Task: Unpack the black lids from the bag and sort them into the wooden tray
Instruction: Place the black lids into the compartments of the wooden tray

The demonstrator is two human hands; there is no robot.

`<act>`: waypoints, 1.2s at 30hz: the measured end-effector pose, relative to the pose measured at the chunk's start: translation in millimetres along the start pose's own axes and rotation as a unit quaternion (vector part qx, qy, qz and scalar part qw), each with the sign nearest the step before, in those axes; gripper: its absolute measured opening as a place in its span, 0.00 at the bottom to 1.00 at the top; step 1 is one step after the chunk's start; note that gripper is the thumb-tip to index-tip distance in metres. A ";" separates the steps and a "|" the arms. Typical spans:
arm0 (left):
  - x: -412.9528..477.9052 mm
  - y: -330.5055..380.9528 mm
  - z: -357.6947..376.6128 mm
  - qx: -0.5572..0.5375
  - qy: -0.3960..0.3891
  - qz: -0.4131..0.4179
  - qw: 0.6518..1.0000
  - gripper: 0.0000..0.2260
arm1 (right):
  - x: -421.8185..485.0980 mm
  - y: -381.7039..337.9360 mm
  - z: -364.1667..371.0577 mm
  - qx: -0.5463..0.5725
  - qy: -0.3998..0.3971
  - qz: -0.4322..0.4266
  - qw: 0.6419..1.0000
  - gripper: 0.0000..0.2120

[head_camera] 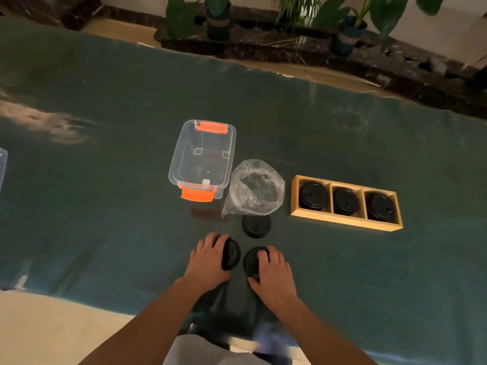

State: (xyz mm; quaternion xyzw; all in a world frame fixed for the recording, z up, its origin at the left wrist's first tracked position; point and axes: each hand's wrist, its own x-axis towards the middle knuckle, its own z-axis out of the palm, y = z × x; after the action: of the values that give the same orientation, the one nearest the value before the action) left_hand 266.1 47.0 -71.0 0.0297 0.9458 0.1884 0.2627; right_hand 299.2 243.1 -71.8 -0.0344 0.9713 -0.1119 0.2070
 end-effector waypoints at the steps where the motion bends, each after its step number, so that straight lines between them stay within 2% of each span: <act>1: 0.7 0.3 1.2 0.002 0.006 0.000 1.000 0.42 | 0.3 2.5 0.9 0.002 0.005 -0.004 1.000 0.29; 7: 1.8 -0.2 3.6 -0.014 0.055 0.004 0.998 0.37 | -4.9 9.7 3.2 0.049 -0.015 0.008 0.999 0.33; 11: -3.3 27.4 5.7 -0.093 0.147 0.042 0.984 0.39 | -18.9 23.6 1.8 0.142 0.046 0.038 0.988 0.18; 14: -5.9 60.7 18.2 -0.082 0.108 0.094 0.986 0.39 | -22.9 40.6 -0.2 0.196 0.129 0.095 0.967 0.09; 17: -0.5 74.3 32.8 -0.049 0.058 0.099 0.992 0.37 | -13.3 50.8 -7.1 0.214 0.163 0.128 0.955 0.08; 20: 2.1 69.7 42.1 -0.002 0.028 0.087 0.996 0.36 | 7.9 50.2 -23.1 0.223 0.150 0.128 0.955 0.09; 24: 2.7 64.1 46.6 -0.004 0.027 0.075 0.997 0.37 | 44.0 38.5 -43.0 0.223 0.102 0.108 0.963 0.13; 27: -2.0 64.8 49.9 -0.029 0.016 0.061 0.998 0.47 | 71.8 24.6 -52.7 0.207 0.091 0.088 0.970 0.17; 29: -10.1 60.1 51.6 -0.051 0.023 0.038 0.998 0.55 | 89.0 14.0 -53.8 0.190 0.072 0.078 0.976 0.24; 32: -22.0 44.5 51.6 -0.068 0.044 0.001 0.997 0.56 | 107.3 0.7 -45.6 0.125 0.039 0.050 0.990 0.35; 36: -30.2 31.3 44.9 -0.117 0.069 -0.013 0.991 0.52 | 111.6 -0.8 -40.3 0.078 0.051 0.022 0.995 0.28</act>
State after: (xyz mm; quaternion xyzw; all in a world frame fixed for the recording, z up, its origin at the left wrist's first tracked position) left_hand 313.6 86.6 -80.1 -0.0266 0.9333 0.2963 0.2013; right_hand 181.0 237.9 -79.8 0.0091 0.9696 -0.1838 0.1613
